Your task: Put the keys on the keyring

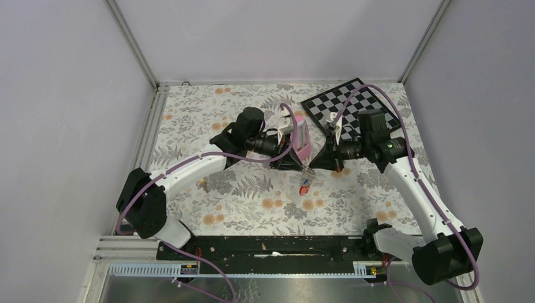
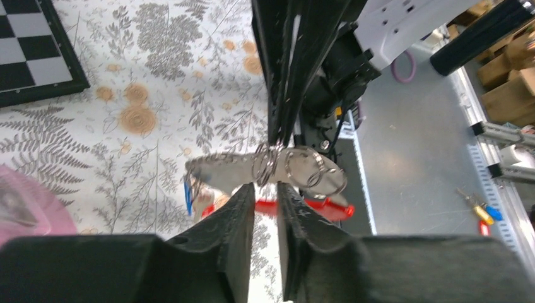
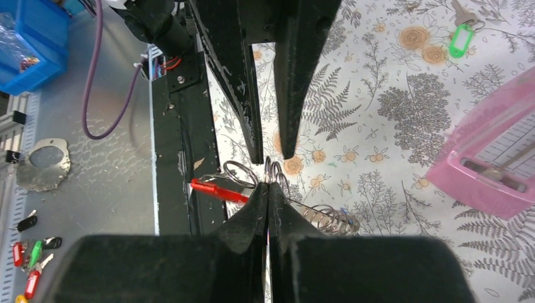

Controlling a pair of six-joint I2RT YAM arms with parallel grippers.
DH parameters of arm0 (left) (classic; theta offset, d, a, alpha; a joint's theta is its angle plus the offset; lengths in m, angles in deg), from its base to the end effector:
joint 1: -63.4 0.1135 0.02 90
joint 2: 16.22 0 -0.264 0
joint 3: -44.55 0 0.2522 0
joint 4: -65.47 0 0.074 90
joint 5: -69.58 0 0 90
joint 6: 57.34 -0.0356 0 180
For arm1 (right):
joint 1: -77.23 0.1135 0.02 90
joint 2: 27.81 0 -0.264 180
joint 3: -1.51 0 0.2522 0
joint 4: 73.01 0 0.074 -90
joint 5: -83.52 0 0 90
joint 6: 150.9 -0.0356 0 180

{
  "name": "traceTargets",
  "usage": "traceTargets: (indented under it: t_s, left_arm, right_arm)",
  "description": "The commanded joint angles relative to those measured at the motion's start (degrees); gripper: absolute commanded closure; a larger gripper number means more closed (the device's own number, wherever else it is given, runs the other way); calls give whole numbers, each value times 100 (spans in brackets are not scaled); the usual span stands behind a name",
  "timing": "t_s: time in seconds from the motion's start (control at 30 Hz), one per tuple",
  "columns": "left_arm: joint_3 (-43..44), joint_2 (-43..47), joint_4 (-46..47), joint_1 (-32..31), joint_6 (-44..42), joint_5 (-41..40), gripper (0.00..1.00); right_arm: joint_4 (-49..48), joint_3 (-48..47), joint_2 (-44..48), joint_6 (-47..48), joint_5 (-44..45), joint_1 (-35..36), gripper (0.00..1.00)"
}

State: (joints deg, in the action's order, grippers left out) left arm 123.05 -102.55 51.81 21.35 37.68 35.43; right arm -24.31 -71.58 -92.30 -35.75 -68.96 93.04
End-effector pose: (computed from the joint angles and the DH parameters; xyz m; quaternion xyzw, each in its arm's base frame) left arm 0.2330 -0.2499 0.3082 0.4819 0.6088 -0.5535 0.3014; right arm 0.2077 0.0916 0.3312 -0.4762 0.6497 0.4393 0.3977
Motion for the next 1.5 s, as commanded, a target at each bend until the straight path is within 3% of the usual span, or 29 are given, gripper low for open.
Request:
traceTargets:
  t_s: [0.0,0.23,0.37,0.63,0.77,0.87,1.0,1.03,1.1,1.13,1.33,1.47]
  left_arm:
    - [434,39,-843,30,-1405,-188,69]
    - [1108,4,-2025,41,-2590,-926,43]
    - [1262,154,-2530,90,-2883,-1321,34]
    - [1680,313,-3262,170,-2642,-2400,27]
    - [2290,-48,-4103,170,-2708,-2785,32]
    - [2496,-327,-4459,202,-2804,-2602,40]
    - [2447,-462,-4305,218,-2572,-2446,38]
    - [2521,-498,-4330,216,-2630,-2415,31]
    - [2662,-524,-4319,214,-2824,-2269,7]
    - [2680,-492,-4272,214,-2909,-2118,2]
    - [2053,-51,-3204,214,-3188,-538,1]
    - [1907,-151,-2603,191,-2981,280,11]
  right_arm:
    - [713,-544,-108,462,523,295,100]
    - [1369,-970,-124,923,1191,449,100]
    - [1777,-1337,-106,1243,1701,483,100]
    - [2631,-2203,-139,2093,2441,605,100]
    - [2932,-2538,-245,2333,2615,673,100]
    - [3075,-2719,-311,2446,2714,739,100]
    - [3344,-2905,-412,2625,2765,799,100]
    - [3397,-2885,-422,2661,2742,810,100]
    - [3471,-2704,-426,2696,2669,833,100]
    - [3480,-2601,-435,2704,2624,843,100]
    - [3500,-2099,-260,2527,2340,853,100]
    - [3586,-2006,-132,2444,2214,853,100]
